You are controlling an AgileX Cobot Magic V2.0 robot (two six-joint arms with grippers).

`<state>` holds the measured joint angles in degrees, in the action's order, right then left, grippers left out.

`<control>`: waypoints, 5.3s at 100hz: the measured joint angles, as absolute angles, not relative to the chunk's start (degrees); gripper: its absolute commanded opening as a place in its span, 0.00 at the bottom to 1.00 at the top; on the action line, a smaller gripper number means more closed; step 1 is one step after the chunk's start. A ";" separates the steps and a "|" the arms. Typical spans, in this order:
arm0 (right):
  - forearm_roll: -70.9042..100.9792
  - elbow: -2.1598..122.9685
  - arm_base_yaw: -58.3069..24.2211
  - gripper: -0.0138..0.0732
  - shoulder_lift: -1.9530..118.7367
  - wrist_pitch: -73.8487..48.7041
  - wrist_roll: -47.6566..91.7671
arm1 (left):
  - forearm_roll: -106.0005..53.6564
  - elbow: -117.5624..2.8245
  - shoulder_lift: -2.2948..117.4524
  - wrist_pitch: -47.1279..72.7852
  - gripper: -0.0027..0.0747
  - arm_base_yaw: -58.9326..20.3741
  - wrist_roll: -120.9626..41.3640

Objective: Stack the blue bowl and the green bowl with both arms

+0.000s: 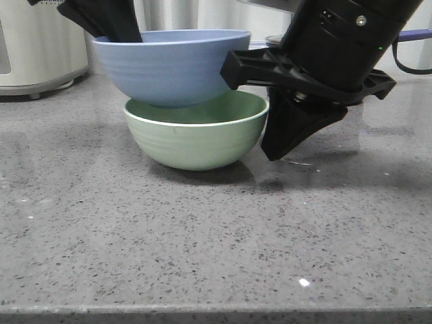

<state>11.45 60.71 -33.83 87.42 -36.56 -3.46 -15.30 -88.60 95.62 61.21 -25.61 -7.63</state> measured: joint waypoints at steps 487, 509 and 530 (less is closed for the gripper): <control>8.98 20.41 -16.75 0.08 20.44 -21.29 -3.19 | -7.58 -16.65 10.34 22.20 0.01 -4.28 -7.63; 8.98 20.41 -16.75 0.08 20.44 -21.29 -3.19 | -5.20 -7.71 4.97 14.48 0.01 -4.20 -7.63; 8.98 20.41 -16.75 0.08 20.44 -21.29 -3.19 | -4.97 0.06 -0.06 9.67 0.01 -4.20 -7.63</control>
